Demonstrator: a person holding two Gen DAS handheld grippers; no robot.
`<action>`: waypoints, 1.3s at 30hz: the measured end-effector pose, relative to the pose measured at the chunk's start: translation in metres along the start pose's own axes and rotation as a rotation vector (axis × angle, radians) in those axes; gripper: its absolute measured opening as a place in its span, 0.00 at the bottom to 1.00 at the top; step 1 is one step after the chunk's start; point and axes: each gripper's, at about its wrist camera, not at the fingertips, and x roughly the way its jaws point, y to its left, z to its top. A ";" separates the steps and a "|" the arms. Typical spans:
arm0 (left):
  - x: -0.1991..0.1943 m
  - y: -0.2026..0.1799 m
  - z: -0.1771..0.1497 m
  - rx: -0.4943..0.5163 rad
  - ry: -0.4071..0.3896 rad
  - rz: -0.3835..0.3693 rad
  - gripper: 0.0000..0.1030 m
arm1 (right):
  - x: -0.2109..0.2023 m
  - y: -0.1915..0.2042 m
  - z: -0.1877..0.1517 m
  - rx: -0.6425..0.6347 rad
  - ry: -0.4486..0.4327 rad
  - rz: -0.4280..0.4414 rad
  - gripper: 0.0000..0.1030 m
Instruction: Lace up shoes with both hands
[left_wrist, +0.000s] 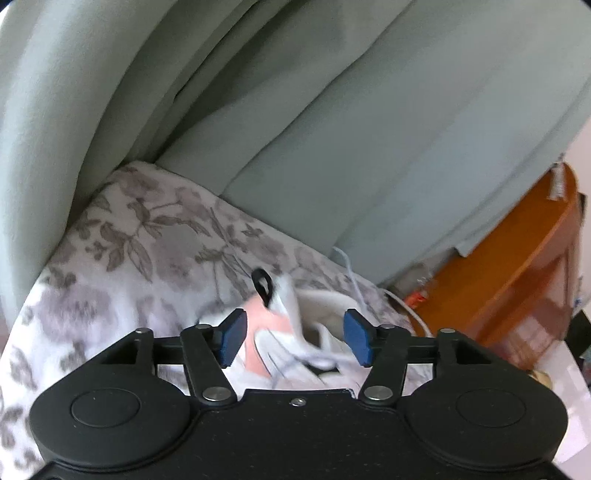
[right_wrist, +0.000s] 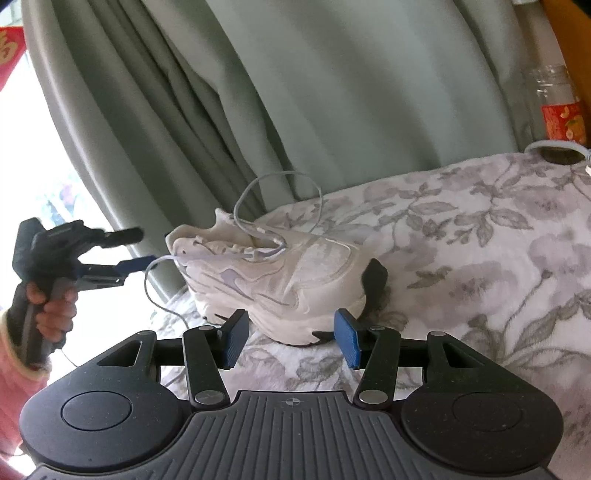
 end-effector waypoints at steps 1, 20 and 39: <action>0.008 -0.002 0.002 0.009 0.003 0.017 0.55 | 0.000 0.000 0.000 0.000 0.001 -0.001 0.46; 0.065 -0.017 -0.003 0.143 0.050 0.140 0.62 | 0.014 -0.051 0.005 0.261 0.010 0.024 0.49; 0.066 -0.022 -0.005 0.159 0.067 0.108 0.61 | 0.021 -0.065 0.010 0.384 -0.032 0.112 0.53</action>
